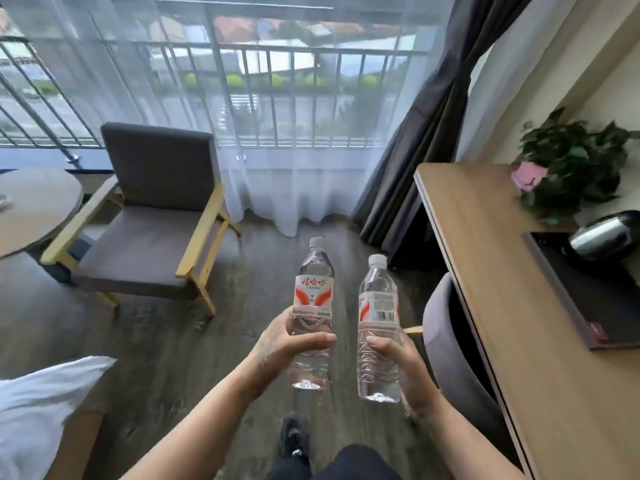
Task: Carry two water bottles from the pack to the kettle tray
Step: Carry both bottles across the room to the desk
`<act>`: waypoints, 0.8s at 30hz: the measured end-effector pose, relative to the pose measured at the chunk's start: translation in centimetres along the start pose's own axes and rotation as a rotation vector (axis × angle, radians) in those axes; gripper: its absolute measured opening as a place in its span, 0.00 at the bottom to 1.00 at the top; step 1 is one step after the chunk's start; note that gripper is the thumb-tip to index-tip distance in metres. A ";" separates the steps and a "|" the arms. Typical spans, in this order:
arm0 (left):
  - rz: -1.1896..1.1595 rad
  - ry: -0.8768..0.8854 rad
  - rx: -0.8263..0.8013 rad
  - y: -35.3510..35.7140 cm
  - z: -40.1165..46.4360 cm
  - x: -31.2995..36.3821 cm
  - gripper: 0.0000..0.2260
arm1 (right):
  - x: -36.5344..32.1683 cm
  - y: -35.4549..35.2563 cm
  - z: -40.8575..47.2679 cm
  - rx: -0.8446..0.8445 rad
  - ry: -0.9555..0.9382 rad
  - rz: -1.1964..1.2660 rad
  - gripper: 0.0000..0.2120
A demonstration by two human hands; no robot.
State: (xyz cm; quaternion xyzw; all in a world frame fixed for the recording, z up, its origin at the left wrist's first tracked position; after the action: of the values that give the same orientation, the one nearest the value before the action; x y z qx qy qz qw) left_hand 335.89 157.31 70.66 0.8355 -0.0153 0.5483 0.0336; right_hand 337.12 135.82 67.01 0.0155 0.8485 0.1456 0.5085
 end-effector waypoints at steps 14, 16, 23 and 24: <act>0.078 -0.016 -0.019 -3.4 25.2 11.4 0.24 | -12.9 -1.1 25.5 -0.035 -0.055 -0.014 0.30; 0.080 -0.024 0.016 -3.5 28.0 12.7 0.26 | -14.6 -1.5 28.7 -0.055 -0.040 -0.020 0.30; 0.078 -0.048 -0.012 -2.4 35.8 16.7 0.16 | -19.5 -3.1 36.7 -0.085 -0.017 -0.010 0.30; 0.071 -0.045 -0.006 -2.5 36.8 17.2 0.17 | -19.8 -3.4 37.5 -0.078 -0.011 0.010 0.30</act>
State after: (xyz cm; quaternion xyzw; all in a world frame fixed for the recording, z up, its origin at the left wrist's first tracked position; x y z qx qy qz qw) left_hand 376.58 157.29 71.71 0.8465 -0.0474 0.5301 0.0163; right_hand 379.62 137.82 66.58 0.0005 0.8394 0.1811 0.5124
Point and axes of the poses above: each hand's wrist, its own z-axis towards the middle knuckle, its own y-axis out of the palm, x = y × z, the point moved 10 cm from there along z, towards the middle knuckle, and after that the axes turned 2 degrees about z, right-handed, at the moved point
